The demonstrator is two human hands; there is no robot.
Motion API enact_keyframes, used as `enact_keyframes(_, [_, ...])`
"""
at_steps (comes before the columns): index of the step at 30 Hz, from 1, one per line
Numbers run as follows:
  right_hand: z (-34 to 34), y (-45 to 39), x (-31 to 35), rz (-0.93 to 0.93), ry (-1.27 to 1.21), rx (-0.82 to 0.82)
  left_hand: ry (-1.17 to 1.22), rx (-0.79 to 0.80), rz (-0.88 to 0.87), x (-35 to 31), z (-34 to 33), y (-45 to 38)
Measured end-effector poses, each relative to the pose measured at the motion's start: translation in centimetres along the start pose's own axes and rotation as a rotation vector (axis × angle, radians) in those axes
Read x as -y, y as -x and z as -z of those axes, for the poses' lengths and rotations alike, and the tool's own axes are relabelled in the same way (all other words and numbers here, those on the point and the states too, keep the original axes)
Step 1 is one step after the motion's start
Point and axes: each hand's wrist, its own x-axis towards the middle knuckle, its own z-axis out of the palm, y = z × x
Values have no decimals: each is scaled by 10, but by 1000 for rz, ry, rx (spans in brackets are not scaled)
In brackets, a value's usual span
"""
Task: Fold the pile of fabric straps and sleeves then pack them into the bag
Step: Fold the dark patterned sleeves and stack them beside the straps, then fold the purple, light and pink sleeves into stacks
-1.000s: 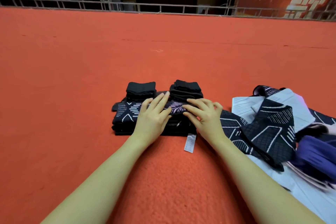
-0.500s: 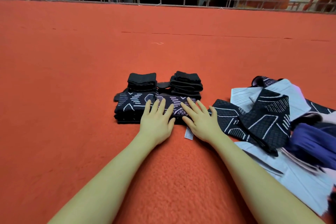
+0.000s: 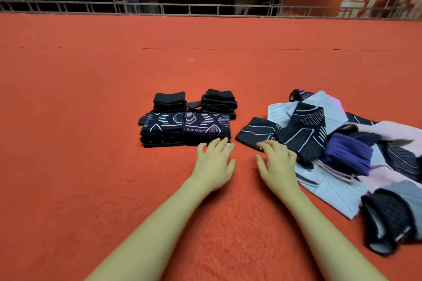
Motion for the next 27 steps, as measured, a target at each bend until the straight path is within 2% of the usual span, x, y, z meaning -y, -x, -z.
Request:
enact_keyframes(5, [18, 26, -37, -21, 161, -36, 107, 89, -13, -42, -18, -2])
enact_keyframes(13, [14, 34, -51, -72, 55, -212, 284, 87, 45, -76, -41, -16])
enact_keyframes(22, [22, 32, -38, 61, 133, -391, 541, -154, 66, -77, -43, -15])
enact_keyframes(27, [35, 23, -15, 192, 155, -351, 529, -247, 77, -41, -20, 1])
